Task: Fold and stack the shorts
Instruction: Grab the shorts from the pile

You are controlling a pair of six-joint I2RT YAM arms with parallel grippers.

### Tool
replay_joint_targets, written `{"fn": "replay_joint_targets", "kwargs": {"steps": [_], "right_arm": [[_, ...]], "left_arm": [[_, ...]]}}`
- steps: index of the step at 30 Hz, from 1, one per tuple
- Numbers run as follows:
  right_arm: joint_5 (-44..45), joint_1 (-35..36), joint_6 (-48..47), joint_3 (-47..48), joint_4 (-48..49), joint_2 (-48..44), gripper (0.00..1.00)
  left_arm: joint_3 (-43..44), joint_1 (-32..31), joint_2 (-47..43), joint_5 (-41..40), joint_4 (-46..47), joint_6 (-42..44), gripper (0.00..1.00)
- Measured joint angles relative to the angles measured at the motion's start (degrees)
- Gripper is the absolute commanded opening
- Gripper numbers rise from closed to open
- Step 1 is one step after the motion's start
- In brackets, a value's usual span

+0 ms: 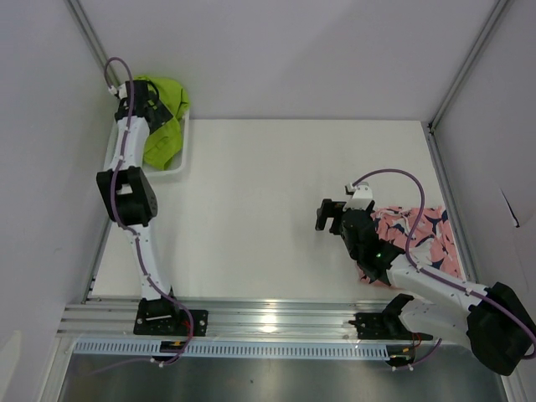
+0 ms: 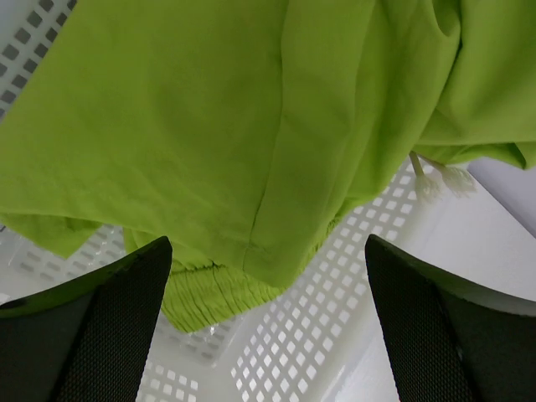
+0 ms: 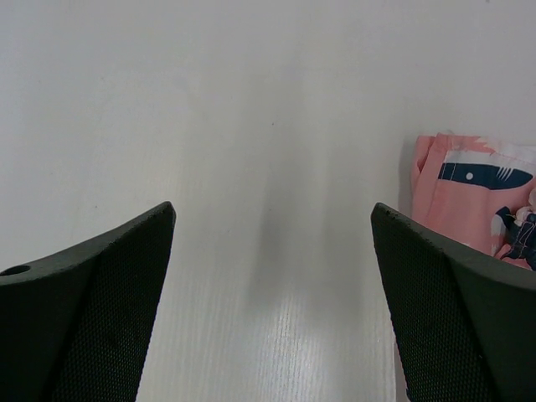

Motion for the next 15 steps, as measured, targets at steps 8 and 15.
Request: {"fn": "replay_joint_targets", "kwargs": {"steps": [8,15], "right_arm": [[0.04,0.0,-0.39,0.0,0.2,0.04,0.99],[0.07,0.0,-0.66,0.0,0.2,0.07,0.99]], "left_arm": [[2.29,1.05,5.49,-0.92,3.28,1.88,0.79],[2.47,2.03,9.73,1.31,3.8,2.19,0.0]]}}
